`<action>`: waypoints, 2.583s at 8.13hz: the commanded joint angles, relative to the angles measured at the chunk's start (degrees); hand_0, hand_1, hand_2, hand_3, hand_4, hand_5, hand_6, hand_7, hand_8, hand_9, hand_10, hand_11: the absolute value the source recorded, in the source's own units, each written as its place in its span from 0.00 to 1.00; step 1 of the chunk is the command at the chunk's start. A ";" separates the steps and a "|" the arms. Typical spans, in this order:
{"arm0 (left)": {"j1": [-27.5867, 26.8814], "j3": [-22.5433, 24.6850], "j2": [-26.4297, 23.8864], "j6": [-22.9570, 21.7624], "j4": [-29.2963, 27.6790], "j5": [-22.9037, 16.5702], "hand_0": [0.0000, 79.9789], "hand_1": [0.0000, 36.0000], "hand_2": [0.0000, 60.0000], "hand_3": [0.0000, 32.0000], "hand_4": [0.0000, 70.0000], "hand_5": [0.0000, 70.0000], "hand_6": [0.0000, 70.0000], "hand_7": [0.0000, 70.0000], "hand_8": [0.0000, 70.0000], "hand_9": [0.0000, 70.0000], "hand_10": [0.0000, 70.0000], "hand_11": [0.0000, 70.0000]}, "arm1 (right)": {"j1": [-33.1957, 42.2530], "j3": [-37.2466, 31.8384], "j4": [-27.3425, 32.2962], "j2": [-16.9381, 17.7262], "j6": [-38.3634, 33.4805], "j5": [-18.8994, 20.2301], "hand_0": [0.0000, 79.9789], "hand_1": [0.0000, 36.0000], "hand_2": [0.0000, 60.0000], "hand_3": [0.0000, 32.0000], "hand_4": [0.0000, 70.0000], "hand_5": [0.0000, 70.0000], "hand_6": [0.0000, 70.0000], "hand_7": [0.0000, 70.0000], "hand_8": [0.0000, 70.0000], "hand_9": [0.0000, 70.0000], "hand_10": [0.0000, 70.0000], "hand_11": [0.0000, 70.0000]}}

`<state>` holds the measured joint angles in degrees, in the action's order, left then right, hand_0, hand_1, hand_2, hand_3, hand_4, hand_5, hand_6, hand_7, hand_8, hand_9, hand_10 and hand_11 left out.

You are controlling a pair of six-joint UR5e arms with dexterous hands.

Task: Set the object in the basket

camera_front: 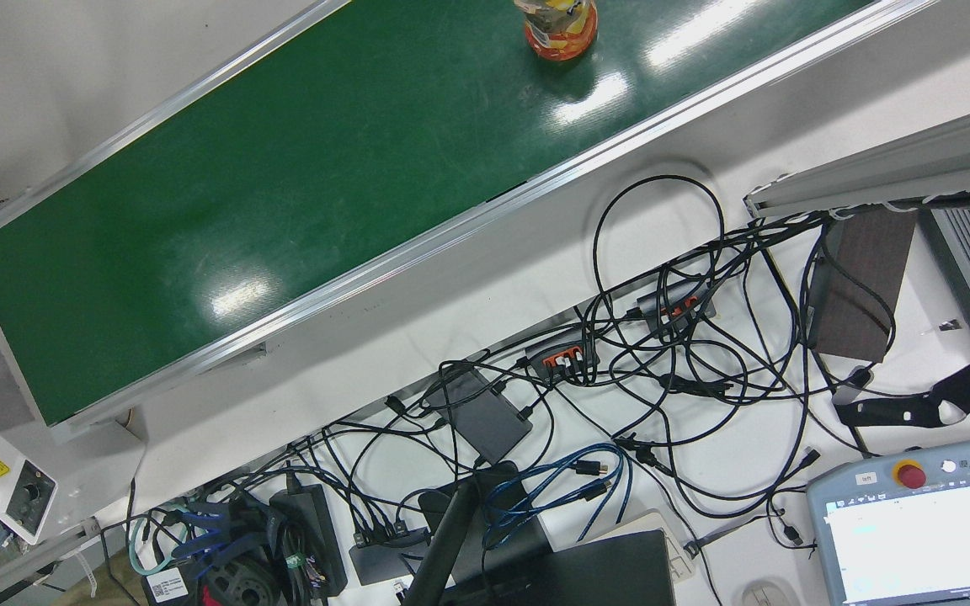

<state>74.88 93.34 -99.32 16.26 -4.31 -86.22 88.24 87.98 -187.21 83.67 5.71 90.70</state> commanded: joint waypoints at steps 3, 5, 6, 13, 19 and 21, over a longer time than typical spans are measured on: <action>0.09 0.00 0.00 0.00 0.00 0.00 0.65 0.28 0.00 0.00 0.09 0.04 0.00 0.00 0.00 0.00 0.04 0.09 | 0.00 0.00 0.00 0.00 0.00 0.00 0.00 0.00 0.00 0.00 0.00 0.00 0.00 0.00 0.00 0.00 0.00 0.00; 0.09 0.00 0.00 0.00 0.00 0.00 0.65 0.28 0.00 0.00 0.09 0.04 0.00 0.00 0.00 0.00 0.04 0.09 | 0.00 0.00 0.00 0.00 0.00 0.00 0.00 0.00 0.00 0.00 0.00 0.00 0.00 0.00 0.00 0.00 0.00 0.00; -0.09 0.00 0.00 0.00 0.00 0.00 0.65 0.28 0.00 0.00 0.09 0.04 0.00 0.00 0.00 0.00 0.04 0.09 | 0.00 0.00 0.00 0.00 0.00 0.00 0.00 0.00 0.00 0.00 0.00 0.00 0.00 0.00 0.00 0.00 0.00 0.00; 0.18 0.44 0.00 0.08 0.00 0.00 0.65 0.28 0.00 0.00 0.09 0.04 0.00 0.00 0.00 0.00 0.04 0.08 | 0.00 -0.09 0.00 0.00 0.00 0.00 0.00 0.00 0.00 0.00 0.00 0.00 0.00 0.00 0.00 0.00 0.00 0.00; 0.26 0.79 0.00 0.00 0.18 0.00 0.64 0.27 0.00 0.00 0.09 0.04 0.00 0.00 0.00 0.00 0.04 0.09 | 0.00 0.00 0.00 0.00 0.00 0.00 0.00 0.00 0.00 0.00 0.00 0.00 0.00 0.00 0.00 0.00 0.00 0.00; 0.18 0.79 0.00 0.00 0.18 0.00 0.64 0.27 0.00 0.00 0.09 0.04 0.00 0.00 0.00 0.00 0.04 0.08 | 0.00 0.00 0.00 0.00 0.00 0.00 0.00 0.00 0.00 0.00 0.00 0.00 0.00 0.00 0.00 0.00 0.00 0.00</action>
<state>75.15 94.13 -99.32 16.26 -4.16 -86.22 88.24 87.95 -187.21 83.67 5.71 90.70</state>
